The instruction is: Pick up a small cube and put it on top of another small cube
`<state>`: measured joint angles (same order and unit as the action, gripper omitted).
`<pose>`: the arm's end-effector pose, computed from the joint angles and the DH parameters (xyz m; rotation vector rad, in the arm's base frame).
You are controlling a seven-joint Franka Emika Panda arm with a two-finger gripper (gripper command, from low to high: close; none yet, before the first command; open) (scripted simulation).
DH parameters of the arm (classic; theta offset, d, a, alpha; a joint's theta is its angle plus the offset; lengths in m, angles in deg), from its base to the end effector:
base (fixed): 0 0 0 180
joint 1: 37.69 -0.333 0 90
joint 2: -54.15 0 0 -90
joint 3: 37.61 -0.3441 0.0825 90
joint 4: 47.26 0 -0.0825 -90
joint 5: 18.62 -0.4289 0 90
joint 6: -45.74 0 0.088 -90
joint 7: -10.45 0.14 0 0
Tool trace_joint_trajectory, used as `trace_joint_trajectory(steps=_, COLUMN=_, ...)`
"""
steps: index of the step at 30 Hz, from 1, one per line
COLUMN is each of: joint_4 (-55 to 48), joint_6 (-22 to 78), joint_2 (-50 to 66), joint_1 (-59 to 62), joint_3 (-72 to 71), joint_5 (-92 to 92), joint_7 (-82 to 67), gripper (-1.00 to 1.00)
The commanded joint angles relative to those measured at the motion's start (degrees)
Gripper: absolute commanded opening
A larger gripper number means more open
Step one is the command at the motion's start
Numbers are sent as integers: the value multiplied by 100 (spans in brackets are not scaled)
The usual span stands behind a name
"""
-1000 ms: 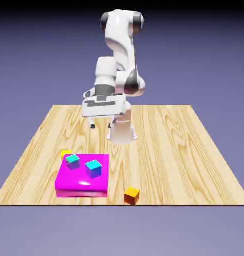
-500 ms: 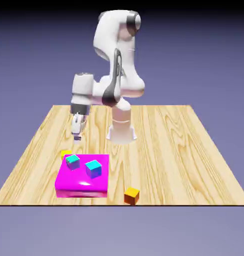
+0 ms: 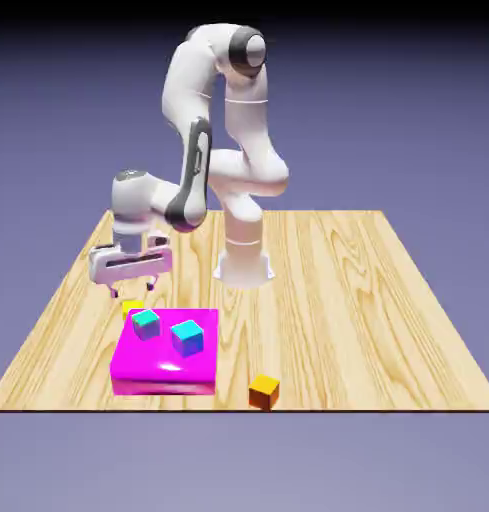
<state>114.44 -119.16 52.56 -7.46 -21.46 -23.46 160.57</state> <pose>0.2708 -0.2882 0.1713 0.5605 3.0045 -0.0378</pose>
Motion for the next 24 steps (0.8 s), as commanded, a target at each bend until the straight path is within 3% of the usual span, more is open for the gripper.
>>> trace_joint_trajectory(steps=1, joint_4=2, joint_6=21, joint_2=72, joint_1=33, joint_3=37, joint_5=-11, joint_7=250, gripper=0)
trace_joint_trajectory(steps=6, joint_4=7, joint_6=97, joint_2=331, joint_1=288, joint_3=172, joint_5=-52, joint_7=1147, gripper=0)
trace_joint_trajectory(steps=14, joint_4=-356, joint_6=-1123, joint_2=1920, joint_1=1521, joint_3=-1450, joint_5=-1649, joint_7=-70, gripper=0)
trace_joint_trajectory(steps=15, joint_4=-356, joint_6=-1123, joint_2=1920, joint_1=1521, joint_3=-1451, joint_5=-1649, joint_7=-71, gripper=-100)
trace_joint_trajectory(steps=24, joint_4=7, joint_6=97, joint_2=331, joint_1=288, joint_3=172, joint_5=-52, joint_7=1147, gripper=-100)
